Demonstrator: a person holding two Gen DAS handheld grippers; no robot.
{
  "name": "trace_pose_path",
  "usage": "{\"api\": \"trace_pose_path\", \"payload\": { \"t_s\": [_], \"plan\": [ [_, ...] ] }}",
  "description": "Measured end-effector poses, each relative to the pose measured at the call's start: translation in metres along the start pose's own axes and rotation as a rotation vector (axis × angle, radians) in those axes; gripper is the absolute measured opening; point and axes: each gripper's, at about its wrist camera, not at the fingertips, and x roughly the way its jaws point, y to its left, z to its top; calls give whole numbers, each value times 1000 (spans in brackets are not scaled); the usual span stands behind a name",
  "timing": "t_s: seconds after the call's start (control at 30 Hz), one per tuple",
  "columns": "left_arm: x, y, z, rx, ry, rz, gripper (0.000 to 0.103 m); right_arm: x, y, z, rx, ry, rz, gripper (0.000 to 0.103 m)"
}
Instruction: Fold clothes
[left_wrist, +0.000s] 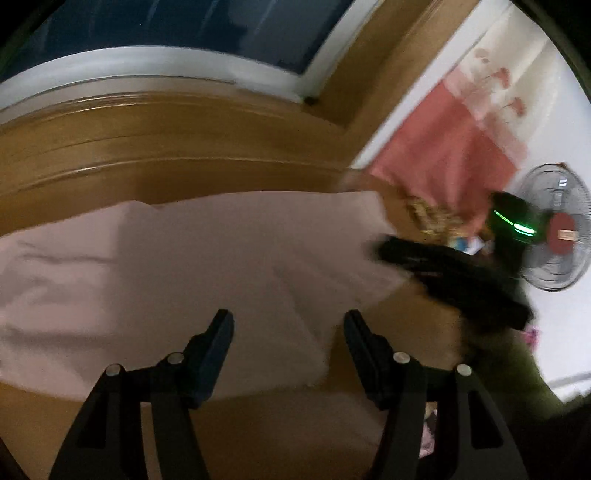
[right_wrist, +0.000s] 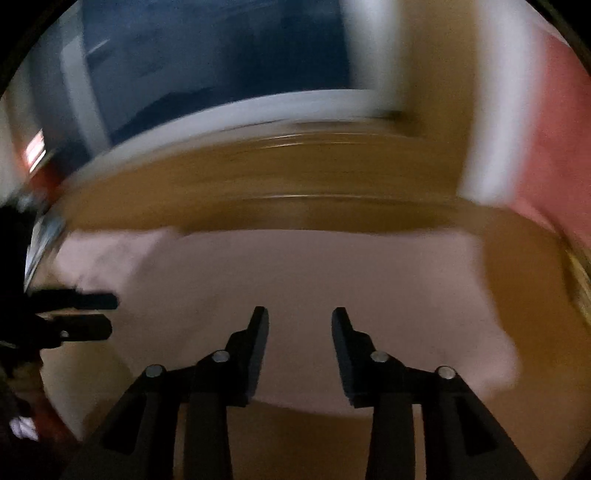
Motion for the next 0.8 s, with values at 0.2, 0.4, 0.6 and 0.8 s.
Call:
{"api": "trace_pose_path", "payload": {
  "t_s": [0.2,0.4,0.6,0.8],
  "plan": [
    [30,11,11,-68,36,88,58,-17,-121,-42,610,16,62,45],
    [24,35,10,-160,34,167,58,2,-131,-46,676,17,116,45],
    [21,46,4,-166,69,274,58,9,-110,-28,473,-24,-15,41],
    [36,29,3,-22,123,399,58,6,-121,-24,393,28,11,11]
  ]
}}
